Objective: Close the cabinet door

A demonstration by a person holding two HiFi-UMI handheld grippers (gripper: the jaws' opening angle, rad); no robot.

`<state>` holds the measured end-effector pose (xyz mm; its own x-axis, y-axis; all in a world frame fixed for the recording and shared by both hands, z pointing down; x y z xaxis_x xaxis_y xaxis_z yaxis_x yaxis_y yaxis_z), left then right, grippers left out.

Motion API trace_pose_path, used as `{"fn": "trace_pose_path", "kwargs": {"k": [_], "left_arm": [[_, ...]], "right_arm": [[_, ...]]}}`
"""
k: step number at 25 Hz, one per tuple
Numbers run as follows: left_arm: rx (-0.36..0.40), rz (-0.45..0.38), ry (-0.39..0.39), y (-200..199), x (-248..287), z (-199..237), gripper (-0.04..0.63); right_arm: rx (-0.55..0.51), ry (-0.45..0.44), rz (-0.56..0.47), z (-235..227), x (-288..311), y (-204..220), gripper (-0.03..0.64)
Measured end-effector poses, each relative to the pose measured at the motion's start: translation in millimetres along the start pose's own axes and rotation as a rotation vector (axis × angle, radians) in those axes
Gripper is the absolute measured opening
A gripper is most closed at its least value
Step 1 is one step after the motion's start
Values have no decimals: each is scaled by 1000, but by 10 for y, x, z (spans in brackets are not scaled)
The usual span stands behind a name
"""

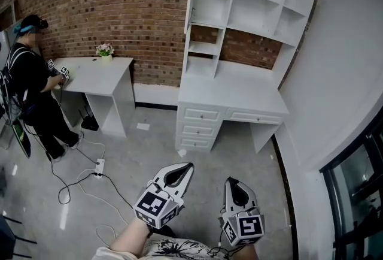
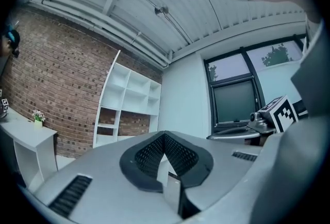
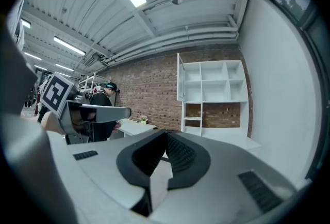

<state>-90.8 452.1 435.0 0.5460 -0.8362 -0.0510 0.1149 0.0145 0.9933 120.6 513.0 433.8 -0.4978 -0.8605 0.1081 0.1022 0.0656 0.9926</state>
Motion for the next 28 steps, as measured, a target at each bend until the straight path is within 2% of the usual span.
{"fn": "trace_pose_path", "kwargs": {"k": [6, 11, 15, 23, 28], "left_arm": [[27, 27, -6, 48, 56, -13, 12], [17, 6, -29, 68, 301, 275, 12], [7, -6, -14, 60, 677, 579, 12], [11, -32, 37, -91, 1710, 1620, 12], [23, -45, 30, -257, 2297, 2422, 12]], "right_arm": [[12, 4, -3, -159, 52, 48, 6], [4, 6, 6, -275, 344, 98, 6], [-5, 24, 4, -451, 764, 58, 6], [-2, 72, -20, -909, 2118, -87, 6], [-10, 106, -48, -1118, 3005, -288, 6]]}}
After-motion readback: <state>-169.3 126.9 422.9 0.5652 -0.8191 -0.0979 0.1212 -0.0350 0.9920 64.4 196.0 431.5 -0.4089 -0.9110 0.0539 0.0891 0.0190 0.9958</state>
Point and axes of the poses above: the fingertips, and each gripper's own axes: x forward along the fingers, z to its left, y out of its underside, the point moved 10 cm from there along -x, backward along the fingers, and after that the axes turned 12 degrees about -y, right-handed, at the moved point
